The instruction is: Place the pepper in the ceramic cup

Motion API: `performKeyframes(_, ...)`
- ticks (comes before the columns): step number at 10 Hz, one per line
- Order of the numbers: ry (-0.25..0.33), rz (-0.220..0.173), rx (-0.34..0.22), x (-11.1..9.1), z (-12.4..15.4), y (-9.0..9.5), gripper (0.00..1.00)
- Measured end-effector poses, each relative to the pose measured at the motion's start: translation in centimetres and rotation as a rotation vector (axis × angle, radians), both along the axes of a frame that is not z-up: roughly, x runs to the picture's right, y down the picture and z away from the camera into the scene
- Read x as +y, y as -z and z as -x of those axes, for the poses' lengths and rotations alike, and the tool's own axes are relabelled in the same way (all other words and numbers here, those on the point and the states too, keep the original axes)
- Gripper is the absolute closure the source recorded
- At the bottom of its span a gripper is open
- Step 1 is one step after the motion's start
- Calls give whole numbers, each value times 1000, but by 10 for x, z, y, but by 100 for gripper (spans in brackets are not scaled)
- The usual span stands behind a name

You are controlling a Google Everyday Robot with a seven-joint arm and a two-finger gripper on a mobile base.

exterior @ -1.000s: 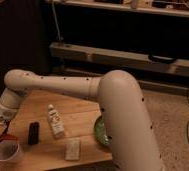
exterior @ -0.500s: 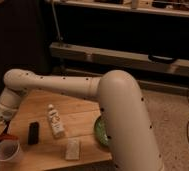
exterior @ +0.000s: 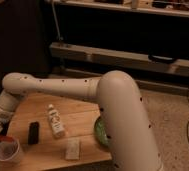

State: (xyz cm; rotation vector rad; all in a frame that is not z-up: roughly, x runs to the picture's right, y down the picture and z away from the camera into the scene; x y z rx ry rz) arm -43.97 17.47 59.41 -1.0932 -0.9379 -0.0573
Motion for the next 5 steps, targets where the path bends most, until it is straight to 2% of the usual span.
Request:
performKeyframes(3,-39,31,9,4,-1,-1,99)
performKeyframes(5,-43,68,12,6,-2,-4,99)
